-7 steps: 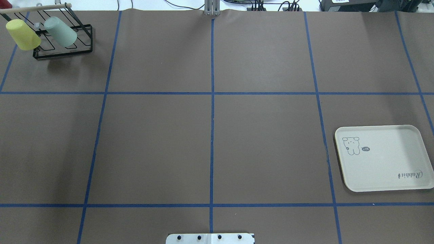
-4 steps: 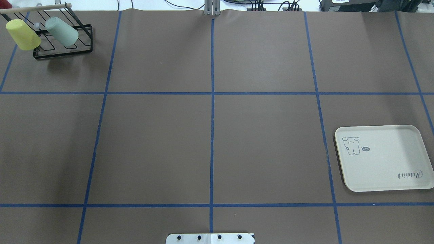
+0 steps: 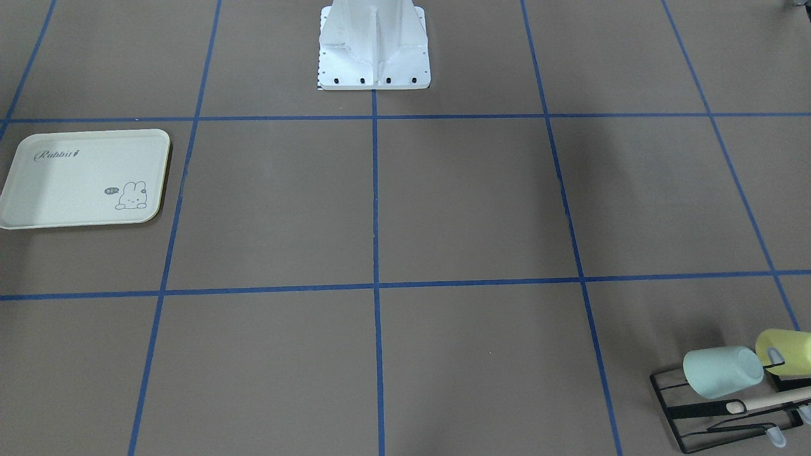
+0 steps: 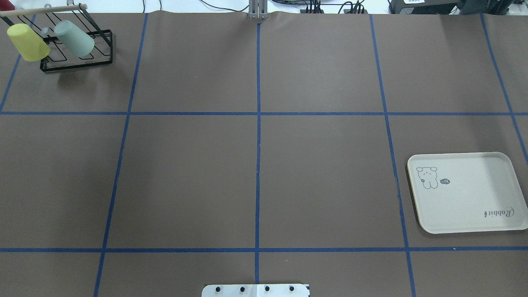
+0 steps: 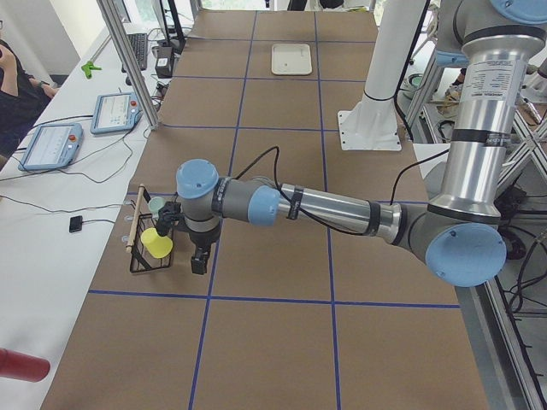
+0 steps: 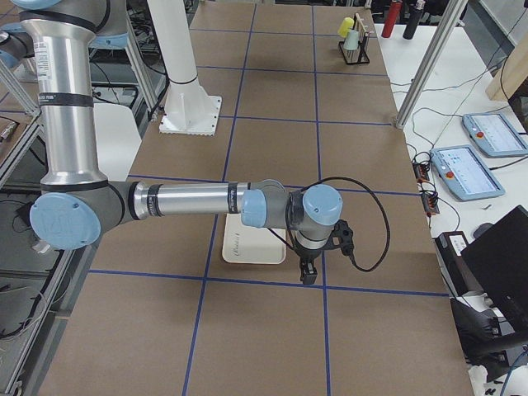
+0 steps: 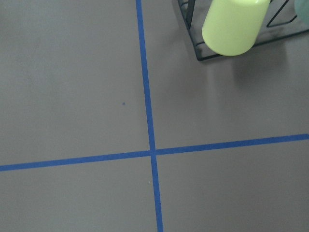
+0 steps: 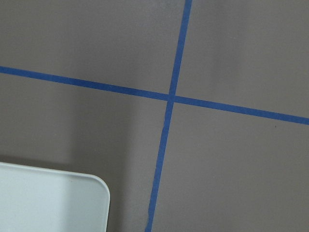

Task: Left arm grabs green cup and hands to right arm on tray

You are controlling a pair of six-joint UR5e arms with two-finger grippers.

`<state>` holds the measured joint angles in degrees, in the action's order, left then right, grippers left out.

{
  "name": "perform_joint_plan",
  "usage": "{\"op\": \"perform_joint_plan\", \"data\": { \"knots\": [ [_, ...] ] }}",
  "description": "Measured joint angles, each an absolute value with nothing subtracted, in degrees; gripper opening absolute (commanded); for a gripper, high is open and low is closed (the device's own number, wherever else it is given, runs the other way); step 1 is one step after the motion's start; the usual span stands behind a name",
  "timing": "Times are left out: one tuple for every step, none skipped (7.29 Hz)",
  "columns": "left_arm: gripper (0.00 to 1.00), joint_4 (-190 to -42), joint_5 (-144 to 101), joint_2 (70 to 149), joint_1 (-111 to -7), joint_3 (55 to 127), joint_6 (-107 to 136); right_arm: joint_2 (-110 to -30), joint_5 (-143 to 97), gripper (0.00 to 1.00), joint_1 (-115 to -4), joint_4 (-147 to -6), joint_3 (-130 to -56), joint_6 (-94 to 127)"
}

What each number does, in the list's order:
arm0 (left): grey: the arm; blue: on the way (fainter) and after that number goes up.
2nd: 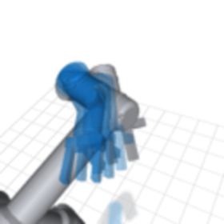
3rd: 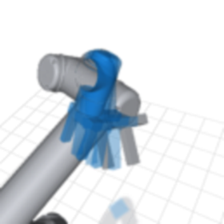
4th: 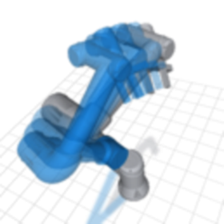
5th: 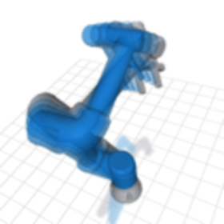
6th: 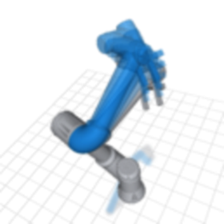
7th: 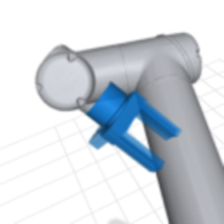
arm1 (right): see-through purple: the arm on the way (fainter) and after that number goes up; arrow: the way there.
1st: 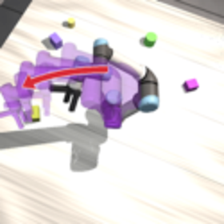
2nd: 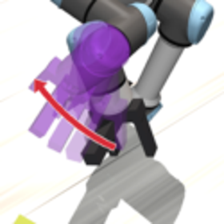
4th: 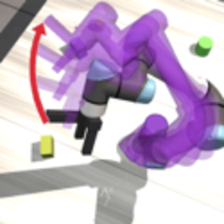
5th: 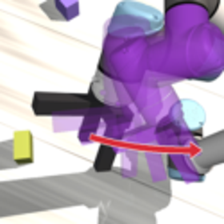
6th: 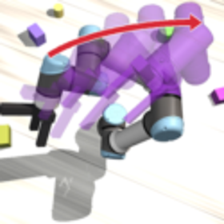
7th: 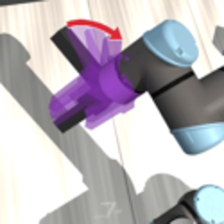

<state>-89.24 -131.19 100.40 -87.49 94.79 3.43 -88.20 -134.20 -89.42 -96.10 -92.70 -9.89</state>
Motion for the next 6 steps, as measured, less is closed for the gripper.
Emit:
{"op": "perform_joint_plan", "data": {
  "knots": [
    [1.00,-89.2,-130.9,101.8,-86.8,96.5,3.4,-88.2,-134.2,1.00,-89.4,-96.1,-92.9,-9.9],
    [1.00,-90.4,-130.6,102.3,-85.7,98.4,3.8,-88.2,-134.2,1.00,-89.4,-96.1,-93.0,-9.9],
    [1.00,-93.1,-130.1,102.5,-84.7,100.0,6.2,-88.2,-134.2,1.00,-89.5,-96.1,-93.1,-9.9],
    [1.00,-97.1,-129.9,102.6,-83.4,100.6,11.4,-88.2,-134.2,1.00,-89.5,-96.1,-93.2,-9.9],
    [1.00,-102.6,-128.8,102.7,-81.7,100.2,18.4,-88.2,-134.2,1.00,-89.5,-96.1,-93.2,-9.9],
    [1.00,-108.0,-126.0,102.7,-79.8,99.4,26.6,-88.2,-134.2,1.00,-89.5,-96.1,-93.3,-9.9]
  ]
}}
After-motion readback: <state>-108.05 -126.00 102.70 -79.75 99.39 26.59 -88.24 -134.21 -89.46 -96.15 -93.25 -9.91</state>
